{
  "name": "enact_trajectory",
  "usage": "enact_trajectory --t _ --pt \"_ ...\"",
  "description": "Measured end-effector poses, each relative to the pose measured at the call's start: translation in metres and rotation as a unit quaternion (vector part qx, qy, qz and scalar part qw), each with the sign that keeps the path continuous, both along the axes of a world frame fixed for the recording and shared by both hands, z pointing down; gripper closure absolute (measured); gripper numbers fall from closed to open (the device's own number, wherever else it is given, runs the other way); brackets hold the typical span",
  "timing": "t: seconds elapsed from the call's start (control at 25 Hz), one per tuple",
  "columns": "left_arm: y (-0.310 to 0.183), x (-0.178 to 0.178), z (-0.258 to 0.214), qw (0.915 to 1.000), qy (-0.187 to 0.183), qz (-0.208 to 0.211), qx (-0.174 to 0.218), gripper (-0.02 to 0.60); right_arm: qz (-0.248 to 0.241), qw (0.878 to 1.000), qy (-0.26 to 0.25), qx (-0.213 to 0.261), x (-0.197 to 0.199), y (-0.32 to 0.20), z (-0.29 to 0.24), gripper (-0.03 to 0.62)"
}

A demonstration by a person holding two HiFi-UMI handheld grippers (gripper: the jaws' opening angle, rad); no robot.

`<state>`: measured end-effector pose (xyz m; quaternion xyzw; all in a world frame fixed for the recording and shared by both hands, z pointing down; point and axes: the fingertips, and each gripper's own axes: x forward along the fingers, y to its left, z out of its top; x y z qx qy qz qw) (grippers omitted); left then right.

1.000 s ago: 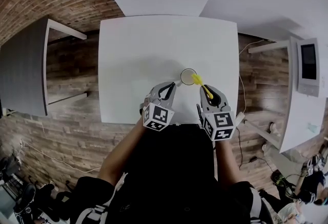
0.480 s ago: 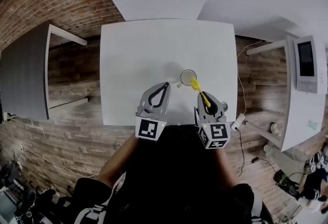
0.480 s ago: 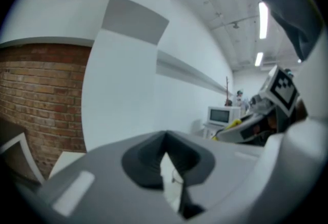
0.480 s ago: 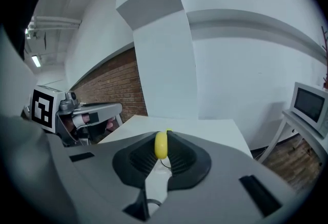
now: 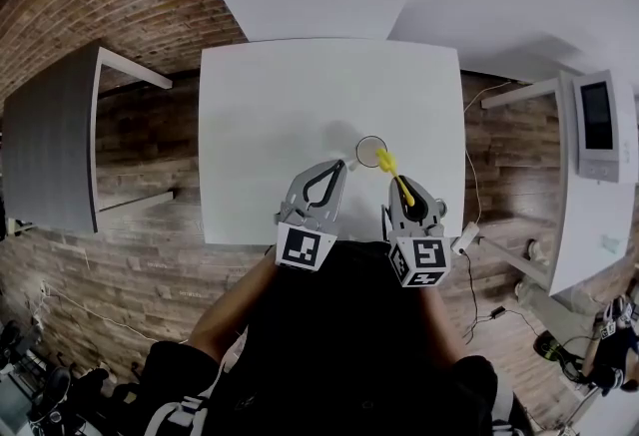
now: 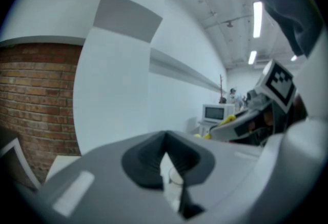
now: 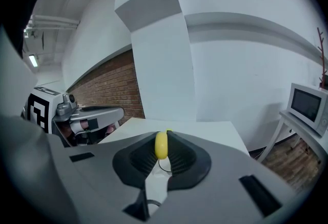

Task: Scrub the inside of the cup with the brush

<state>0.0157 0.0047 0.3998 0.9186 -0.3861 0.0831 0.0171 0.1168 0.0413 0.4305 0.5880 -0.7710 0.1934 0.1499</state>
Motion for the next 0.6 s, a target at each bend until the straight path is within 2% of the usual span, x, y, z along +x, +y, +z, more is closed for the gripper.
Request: enact_trajectory --t 0.6 --pt "-0.0026 -0.001 0.0026 1.0 -0.008 -0.006 -0.003 0.577 0.007 1.0 -0.009 0.0 0.0015 -0.0013 0.001 0.565"
